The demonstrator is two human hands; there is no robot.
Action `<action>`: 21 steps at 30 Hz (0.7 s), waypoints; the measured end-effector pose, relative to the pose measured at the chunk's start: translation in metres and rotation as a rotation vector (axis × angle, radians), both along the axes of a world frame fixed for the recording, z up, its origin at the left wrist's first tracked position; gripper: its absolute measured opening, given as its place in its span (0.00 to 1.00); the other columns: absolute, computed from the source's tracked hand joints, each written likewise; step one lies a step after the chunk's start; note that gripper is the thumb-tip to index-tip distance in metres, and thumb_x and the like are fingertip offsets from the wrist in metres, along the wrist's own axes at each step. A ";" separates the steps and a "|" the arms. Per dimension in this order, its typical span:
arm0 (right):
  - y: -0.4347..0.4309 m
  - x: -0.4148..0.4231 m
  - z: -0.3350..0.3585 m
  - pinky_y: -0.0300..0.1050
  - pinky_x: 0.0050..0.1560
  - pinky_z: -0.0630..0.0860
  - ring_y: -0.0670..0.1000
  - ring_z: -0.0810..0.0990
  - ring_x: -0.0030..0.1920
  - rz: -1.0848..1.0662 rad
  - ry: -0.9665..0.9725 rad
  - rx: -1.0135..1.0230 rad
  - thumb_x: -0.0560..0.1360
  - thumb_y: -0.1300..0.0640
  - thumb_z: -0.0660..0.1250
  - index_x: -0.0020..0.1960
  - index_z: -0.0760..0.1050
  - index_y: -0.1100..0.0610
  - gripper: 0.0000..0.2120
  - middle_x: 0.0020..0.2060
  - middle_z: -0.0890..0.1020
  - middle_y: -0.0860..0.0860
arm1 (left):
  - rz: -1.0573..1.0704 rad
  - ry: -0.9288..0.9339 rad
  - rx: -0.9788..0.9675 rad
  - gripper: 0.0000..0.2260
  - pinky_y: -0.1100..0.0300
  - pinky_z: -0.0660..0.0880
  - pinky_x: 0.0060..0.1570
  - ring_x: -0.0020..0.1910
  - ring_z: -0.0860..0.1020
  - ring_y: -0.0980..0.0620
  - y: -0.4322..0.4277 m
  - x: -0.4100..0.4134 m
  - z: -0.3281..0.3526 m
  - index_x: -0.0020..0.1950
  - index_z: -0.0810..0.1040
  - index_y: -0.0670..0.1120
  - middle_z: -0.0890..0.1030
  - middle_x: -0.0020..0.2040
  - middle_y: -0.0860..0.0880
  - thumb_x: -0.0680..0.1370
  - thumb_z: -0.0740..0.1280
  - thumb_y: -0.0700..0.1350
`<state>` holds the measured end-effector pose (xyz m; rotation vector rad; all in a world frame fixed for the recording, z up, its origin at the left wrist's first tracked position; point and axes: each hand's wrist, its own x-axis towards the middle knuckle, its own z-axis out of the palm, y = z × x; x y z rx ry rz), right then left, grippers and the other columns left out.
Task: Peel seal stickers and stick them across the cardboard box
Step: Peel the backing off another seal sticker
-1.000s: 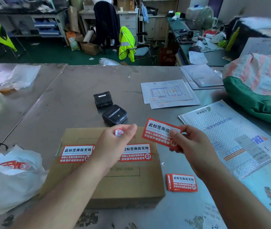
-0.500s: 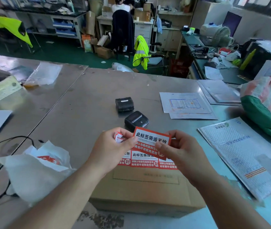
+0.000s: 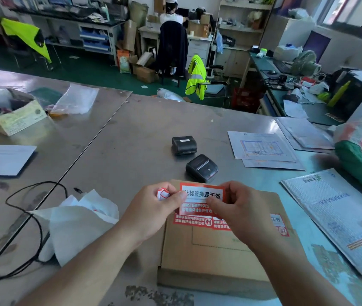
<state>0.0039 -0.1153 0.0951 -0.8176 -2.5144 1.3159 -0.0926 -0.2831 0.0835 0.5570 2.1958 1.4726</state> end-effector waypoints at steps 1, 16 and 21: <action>-0.004 -0.003 -0.002 0.35 0.27 0.75 0.41 0.84 0.30 -0.002 0.000 -0.012 0.74 0.52 0.74 0.43 0.79 0.48 0.05 0.30 0.85 0.42 | -0.016 -0.022 0.032 0.15 0.72 0.68 0.28 0.24 0.75 0.63 -0.004 -0.001 0.000 0.42 0.77 0.37 0.78 0.24 0.58 0.80 0.66 0.49; -0.024 -0.016 -0.013 0.40 0.38 0.76 0.43 0.80 0.41 -0.071 -0.037 0.119 0.71 0.45 0.76 0.48 0.74 0.42 0.11 0.43 0.80 0.43 | -0.056 -0.170 0.225 0.13 0.66 0.59 0.26 0.20 0.64 0.60 -0.027 -0.018 -0.016 0.37 0.73 0.46 0.67 0.21 0.57 0.75 0.67 0.54; -0.023 -0.010 -0.015 0.29 0.43 0.66 0.41 0.75 0.48 0.019 -0.012 0.285 0.76 0.47 0.69 0.45 0.80 0.44 0.02 0.46 0.77 0.38 | -0.041 -0.215 0.220 0.15 0.63 0.60 0.28 0.19 0.65 0.60 -0.021 -0.017 -0.019 0.42 0.75 0.38 0.68 0.21 0.57 0.79 0.66 0.50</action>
